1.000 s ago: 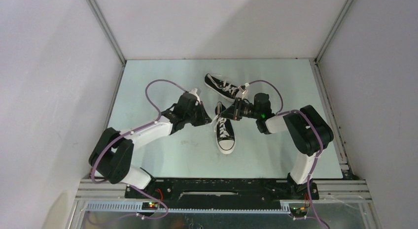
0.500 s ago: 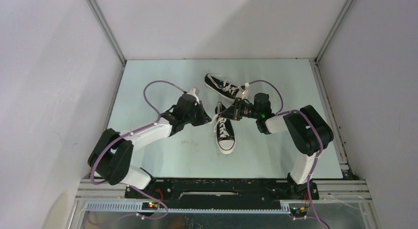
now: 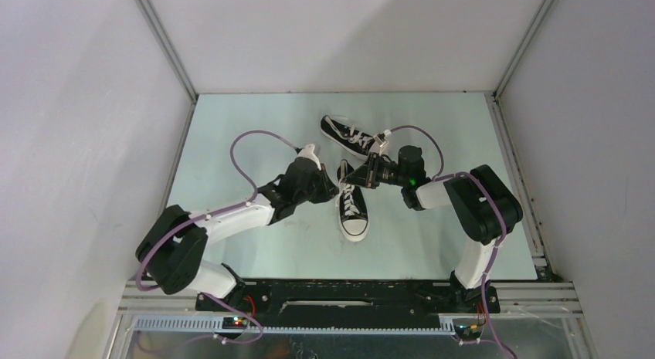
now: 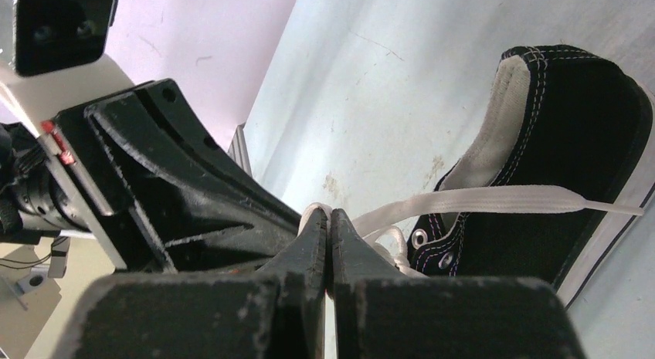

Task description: Tie the shoes

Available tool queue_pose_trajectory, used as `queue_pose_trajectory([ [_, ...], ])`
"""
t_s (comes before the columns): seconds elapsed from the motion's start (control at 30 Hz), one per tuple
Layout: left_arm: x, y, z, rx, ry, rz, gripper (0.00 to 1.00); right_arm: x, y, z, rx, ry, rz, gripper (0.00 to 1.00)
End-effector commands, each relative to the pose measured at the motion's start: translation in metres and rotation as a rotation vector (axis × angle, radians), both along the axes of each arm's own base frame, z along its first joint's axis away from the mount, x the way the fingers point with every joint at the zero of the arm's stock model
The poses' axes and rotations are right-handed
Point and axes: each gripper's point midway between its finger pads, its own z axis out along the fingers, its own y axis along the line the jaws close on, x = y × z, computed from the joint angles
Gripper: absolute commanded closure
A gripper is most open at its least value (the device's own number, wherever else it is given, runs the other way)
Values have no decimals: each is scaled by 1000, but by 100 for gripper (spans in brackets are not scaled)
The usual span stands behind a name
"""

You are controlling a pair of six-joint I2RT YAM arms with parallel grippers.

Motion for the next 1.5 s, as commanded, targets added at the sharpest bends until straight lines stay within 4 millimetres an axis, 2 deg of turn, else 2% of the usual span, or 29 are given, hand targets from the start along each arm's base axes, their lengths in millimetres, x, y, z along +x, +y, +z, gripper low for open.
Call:
queue_pose_trajectory([
  [0.0, 10, -15, 15, -32, -69, 33, 100, 8, 2, 25, 41, -79, -3, 100],
  [0.43, 4, -41, 17, -63, -120, -7, 100, 11, 0, 25, 47, -57, -20, 100],
  [0.57, 7, -50, 10, -50, -112, -34, 100, 11, -1, 25, 49, -51, -23, 100],
  [0.87, 19, -46, 5, -9, -161, -35, 100, 13, -5, 25, 52, -34, -31, 100],
  [0.97, 25, -43, -2, -2, -176, -48, 100, 12, -5, 25, 54, -27, -27, 100],
  [1.07, 34, -47, 0, -58, -196, -80, 100, 11, -4, 26, 56, -19, -22, 100],
  [1.23, 38, -55, -3, -47, -220, -139, 100, 10, -4, 25, 58, -7, -17, 100],
  [1.37, 45, -49, -9, -36, -221, -117, 100, 9, -4, 24, 57, 4, -16, 100],
  [1.47, 51, -47, -4, -32, -254, -111, 100, 9, -4, 22, 56, 14, -16, 100],
])
